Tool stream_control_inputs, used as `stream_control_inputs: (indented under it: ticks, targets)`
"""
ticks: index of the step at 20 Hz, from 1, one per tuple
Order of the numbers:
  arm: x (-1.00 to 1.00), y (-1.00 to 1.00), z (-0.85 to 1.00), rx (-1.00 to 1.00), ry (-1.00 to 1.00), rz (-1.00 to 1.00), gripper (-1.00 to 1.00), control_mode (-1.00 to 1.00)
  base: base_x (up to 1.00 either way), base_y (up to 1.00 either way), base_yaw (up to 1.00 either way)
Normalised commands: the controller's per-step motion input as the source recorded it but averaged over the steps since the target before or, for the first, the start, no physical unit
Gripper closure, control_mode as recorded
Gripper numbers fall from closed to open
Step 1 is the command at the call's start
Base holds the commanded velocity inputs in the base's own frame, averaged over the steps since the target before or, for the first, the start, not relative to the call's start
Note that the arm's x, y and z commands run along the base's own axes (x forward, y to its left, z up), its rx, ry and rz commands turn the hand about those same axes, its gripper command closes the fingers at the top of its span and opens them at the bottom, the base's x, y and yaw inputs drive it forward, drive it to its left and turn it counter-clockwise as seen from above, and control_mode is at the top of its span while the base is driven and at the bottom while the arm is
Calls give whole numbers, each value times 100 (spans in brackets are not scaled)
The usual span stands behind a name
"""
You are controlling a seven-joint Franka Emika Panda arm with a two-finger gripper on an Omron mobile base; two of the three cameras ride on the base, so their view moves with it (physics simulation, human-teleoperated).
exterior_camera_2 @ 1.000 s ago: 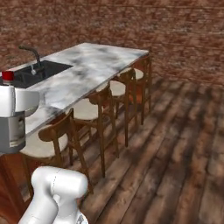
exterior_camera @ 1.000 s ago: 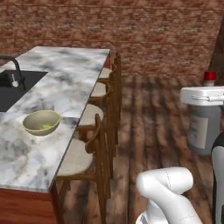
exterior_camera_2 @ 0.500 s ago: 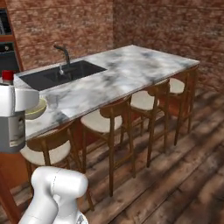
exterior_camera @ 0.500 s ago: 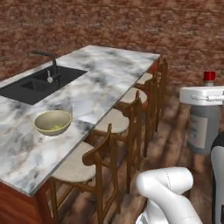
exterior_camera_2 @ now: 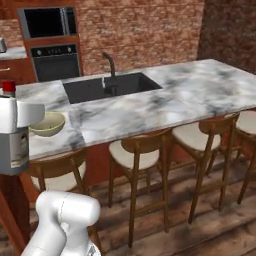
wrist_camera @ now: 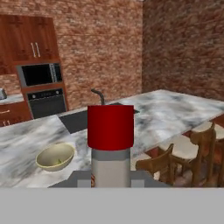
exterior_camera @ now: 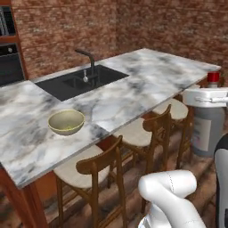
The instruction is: There is a bowl on the dining counter. Grab a lemon wedge from the fridge and place it in the bowl. Then get the liquor bottle and glass cup from the cabinet and place them next to the bowl.
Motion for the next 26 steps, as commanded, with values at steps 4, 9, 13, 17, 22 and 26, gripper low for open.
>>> stream_control_inputs:
  ticks: [4,9,13,17,22,26]
  targets:
    - [0,0,0,0,0,0,100,100,29,-71,58]
    - [0,0,0,0,0,0,100,100,48,-59,58]
    - [0,0,0,0,0,0,100,100,62,-21,51]
    - [0,0,0,0,0,0,100,100,67,3,38]
    - [0,0,0,0,0,0,100,100,64,36,10]
    - [32,58,0,-3,4,0,100,-100,0,0,0]
